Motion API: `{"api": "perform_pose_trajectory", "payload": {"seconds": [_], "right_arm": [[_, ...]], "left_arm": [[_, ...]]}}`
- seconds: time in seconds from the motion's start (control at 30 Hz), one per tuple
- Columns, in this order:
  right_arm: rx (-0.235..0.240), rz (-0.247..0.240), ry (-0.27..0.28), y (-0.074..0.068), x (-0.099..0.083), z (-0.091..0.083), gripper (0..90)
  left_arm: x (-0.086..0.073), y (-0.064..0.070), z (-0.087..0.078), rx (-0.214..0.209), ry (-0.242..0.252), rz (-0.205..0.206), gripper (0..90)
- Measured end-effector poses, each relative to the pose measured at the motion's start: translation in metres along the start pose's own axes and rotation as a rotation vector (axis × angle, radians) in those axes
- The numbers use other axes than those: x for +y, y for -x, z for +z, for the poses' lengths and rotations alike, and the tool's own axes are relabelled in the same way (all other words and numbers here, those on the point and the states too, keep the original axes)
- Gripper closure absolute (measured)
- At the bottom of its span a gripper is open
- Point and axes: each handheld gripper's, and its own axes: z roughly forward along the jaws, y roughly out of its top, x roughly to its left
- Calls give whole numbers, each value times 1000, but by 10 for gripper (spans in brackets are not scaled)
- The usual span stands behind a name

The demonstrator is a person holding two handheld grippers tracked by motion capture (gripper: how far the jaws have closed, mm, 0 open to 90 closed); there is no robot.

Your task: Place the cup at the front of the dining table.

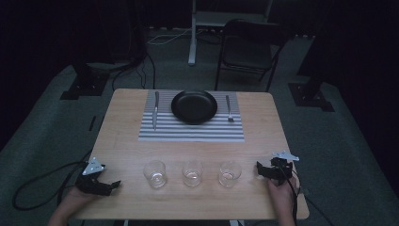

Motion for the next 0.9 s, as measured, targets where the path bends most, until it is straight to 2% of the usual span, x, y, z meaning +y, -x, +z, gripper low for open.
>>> {"api": "perform_pose_trajectory", "payload": {"seconds": [0.27, 0.57, 0.63, 0.9], "right_arm": [[0, 1, 1, 0, 0, 0, 119], [0, 0, 1, 0, 0, 0, 119], [0, 2, 1, 0, 0, 0, 119], [0, 2, 1, 0, 0, 0, 119]], "left_arm": [[-2, -2, -3, -28, -3, 33, 18], [-4, -2, -4, -31, 6, 37, 21], [-5, -1, -5, -32, 20, 37, 72], [-3, -1, -6, -41, 21, 37, 72]]}}
